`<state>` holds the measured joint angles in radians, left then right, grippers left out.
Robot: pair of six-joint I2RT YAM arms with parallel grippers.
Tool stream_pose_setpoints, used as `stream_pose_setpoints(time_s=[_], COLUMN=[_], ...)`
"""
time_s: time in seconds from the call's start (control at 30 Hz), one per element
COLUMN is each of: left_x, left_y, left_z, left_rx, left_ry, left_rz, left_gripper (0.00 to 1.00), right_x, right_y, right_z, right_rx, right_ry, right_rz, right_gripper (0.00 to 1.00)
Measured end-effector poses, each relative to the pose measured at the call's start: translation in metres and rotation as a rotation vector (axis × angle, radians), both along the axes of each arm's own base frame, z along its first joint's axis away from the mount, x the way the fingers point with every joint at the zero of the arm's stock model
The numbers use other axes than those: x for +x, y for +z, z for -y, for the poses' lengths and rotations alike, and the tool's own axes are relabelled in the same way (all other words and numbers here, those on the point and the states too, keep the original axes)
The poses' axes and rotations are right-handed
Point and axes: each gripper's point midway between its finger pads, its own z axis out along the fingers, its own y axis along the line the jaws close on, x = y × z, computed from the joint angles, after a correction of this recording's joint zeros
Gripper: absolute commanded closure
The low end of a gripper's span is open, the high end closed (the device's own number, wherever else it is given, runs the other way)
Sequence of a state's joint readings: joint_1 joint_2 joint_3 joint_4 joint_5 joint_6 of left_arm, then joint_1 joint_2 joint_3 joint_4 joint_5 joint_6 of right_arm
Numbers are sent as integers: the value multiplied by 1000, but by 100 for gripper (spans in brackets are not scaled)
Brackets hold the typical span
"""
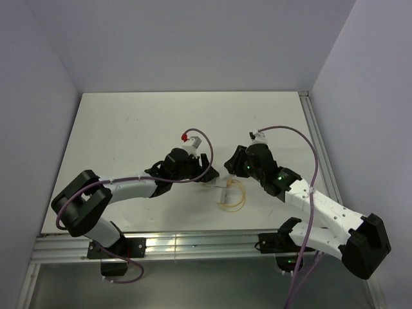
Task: Insert the plug
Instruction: Insert the plug into the socket.
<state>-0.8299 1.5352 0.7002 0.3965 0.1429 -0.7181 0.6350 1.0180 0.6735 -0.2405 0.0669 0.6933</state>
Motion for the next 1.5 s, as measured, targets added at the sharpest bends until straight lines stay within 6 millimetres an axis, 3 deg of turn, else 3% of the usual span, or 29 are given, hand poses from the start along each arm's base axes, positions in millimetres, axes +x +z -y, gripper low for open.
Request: stream_pose_setpoints(time_s=[0.73, 1.17, 1.5], left_x=[3, 15, 5], left_y=[-2, -2, -2], left_z=[3, -2, -4], left_rx=[-26, -43, -55], left_ry=[-48, -6, 22], left_rz=[23, 15, 43], left_gripper=[100, 100, 100], right_x=[-16, 7, -18], right_y=[-21, -25, -25], right_z=[6, 1, -4], right_rx=[172, 153, 124], right_ry=[-160, -275, -386], right_rz=[179, 254, 320], right_gripper=[100, 100, 100])
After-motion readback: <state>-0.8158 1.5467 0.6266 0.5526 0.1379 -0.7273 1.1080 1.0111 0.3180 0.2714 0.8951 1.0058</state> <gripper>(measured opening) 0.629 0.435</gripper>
